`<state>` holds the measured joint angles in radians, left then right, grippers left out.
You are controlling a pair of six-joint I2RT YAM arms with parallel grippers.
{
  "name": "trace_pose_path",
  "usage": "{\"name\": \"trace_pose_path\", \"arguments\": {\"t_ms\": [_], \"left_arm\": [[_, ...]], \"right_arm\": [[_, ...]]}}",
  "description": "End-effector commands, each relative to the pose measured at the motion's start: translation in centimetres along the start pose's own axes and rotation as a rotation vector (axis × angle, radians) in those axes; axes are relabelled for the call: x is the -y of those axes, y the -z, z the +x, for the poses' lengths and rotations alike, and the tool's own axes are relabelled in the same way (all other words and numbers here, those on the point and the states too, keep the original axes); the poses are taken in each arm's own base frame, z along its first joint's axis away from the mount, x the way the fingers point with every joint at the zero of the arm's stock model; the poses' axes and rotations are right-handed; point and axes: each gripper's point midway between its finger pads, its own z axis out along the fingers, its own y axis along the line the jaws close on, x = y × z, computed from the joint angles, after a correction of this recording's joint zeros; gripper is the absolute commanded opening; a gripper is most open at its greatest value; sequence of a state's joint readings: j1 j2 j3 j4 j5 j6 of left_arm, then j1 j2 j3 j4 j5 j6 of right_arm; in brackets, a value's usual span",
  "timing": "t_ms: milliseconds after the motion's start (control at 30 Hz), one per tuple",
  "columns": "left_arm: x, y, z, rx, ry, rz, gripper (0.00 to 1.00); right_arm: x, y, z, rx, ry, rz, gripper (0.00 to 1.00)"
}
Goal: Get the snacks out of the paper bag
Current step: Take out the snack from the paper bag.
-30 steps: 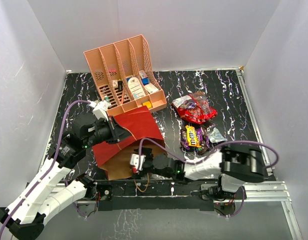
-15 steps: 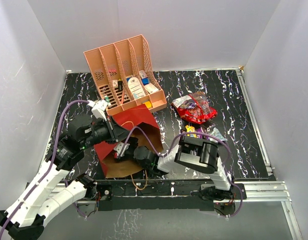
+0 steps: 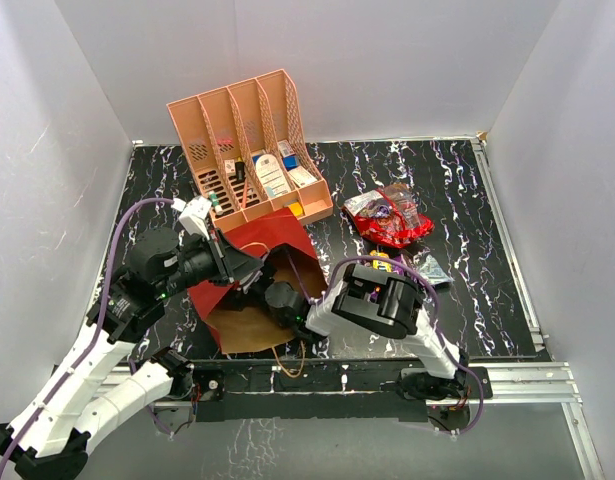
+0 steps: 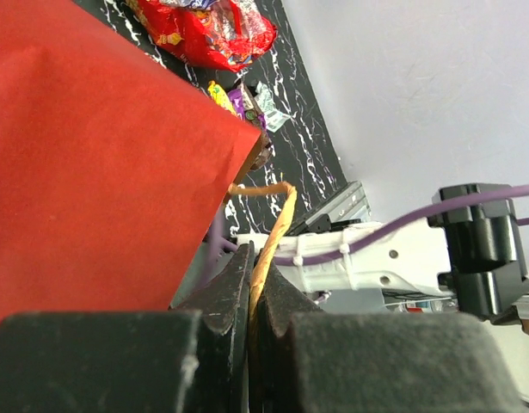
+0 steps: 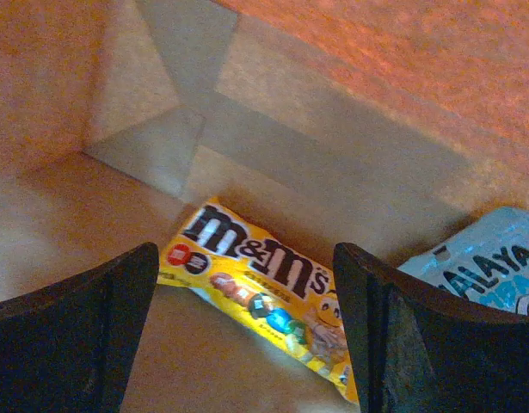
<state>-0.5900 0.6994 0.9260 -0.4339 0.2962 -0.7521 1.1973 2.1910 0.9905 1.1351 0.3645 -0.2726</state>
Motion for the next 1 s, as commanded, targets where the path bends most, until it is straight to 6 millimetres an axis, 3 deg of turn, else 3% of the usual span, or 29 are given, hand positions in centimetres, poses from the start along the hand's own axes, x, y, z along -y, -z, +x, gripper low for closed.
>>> {"name": "trace_pose_path", "arguments": {"t_ms": [0, 200, 367, 433, 533, 667, 967], "left_arm": [[1.8, 1.0, -1.1, 0.029, -0.017, 0.052, 0.00], [2.3, 1.0, -1.3, 0.036, -0.013, 0.069, 0.00], [2.2, 1.2, -1.3, 0.028, -0.009, 0.057, 0.00], [2.0, 1.3, -1.3, 0.031, -0.011, 0.047, 0.00], [1.6, 1.4, -1.1, 0.032, -0.008, 0.032, 0.00], [1.1, 1.2, -0.8, 0.021, 0.000, 0.011, 0.00], [0.1, 0.4, -0.5, 0.010, 0.013, -0.023, 0.00]], "right_arm": [[2.0, -1.7, -0.1, 0.029, -0.141, 0.067, 0.86], [1.2, -3.4, 2.4, -0.045, -0.135, 0.064, 0.93], [1.2, -4.2, 5.4, -0.145, -0.119, 0.097, 0.92], [1.4, -3.6, 5.9, -0.156, -0.128, 0.099, 0.84], [1.4, -2.5, 6.6, -0.173, -0.128, 0.082, 0.66], [0.9, -1.0, 5.6, -0.171, -0.132, 0.010, 0.45], [-0.5, 3.3, 3.5, -0.215, -0.240, -0.132, 0.28]]}}
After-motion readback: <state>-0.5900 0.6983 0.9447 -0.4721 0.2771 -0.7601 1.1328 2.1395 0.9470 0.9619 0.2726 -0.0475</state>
